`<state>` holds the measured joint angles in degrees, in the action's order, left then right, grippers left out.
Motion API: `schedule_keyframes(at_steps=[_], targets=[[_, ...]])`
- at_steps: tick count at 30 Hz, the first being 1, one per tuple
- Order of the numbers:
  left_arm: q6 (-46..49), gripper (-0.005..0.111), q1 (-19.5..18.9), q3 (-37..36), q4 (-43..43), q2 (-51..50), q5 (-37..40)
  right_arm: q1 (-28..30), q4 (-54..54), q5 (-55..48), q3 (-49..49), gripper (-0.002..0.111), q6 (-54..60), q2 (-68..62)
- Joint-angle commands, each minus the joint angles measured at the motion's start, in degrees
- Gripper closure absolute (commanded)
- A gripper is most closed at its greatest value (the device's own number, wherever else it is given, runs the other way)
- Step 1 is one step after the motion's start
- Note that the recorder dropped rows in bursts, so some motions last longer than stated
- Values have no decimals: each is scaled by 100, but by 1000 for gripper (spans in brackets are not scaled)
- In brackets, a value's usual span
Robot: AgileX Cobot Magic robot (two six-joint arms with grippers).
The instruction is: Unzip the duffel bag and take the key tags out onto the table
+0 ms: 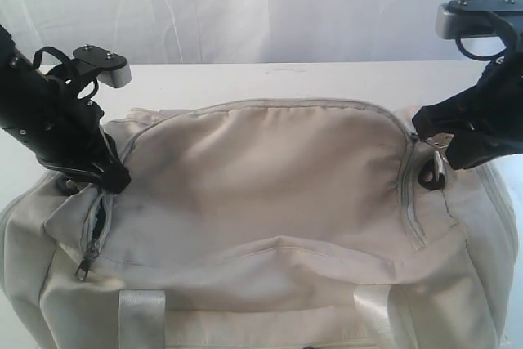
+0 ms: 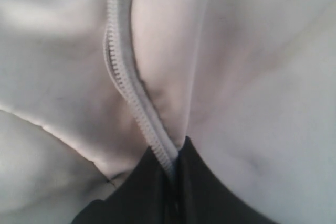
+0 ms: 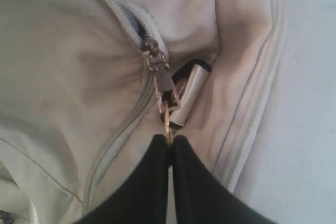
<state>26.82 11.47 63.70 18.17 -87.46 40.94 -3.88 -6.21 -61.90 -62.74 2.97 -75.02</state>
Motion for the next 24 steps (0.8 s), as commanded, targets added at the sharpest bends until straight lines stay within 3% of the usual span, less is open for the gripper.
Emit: schedule_keyframes(at_steps=[1, 8, 10, 13, 15, 20, 24], targets=[[-32, 107, -2, -30, 39, 71, 202, 43, -109, -132, 133, 108, 43, 254], [364, 105, -2, 6, 74, 123, -112, 43, -171, 129, 193, 108, 80, 386], [637, 91, -2, 148, 114, 207, -24, 43, -171, 260, 220, 108, 108, 386], [646, 57, -2, 412, 114, 297, 65, 43, -259, 561, 220, 108, 124, 365], [696, 48, 9, 678, 528, 297, 65, 43, -445, 767, 231, 108, 124, 351], [2352, 48, 379, 1089, 2073, 277, -255, 43, -641, 1403, 490, 108, 124, 351], [2840, 48, 878, 1430, 2267, -4, -894, 43, -784, 1967, 803, 108, -91, 351]])
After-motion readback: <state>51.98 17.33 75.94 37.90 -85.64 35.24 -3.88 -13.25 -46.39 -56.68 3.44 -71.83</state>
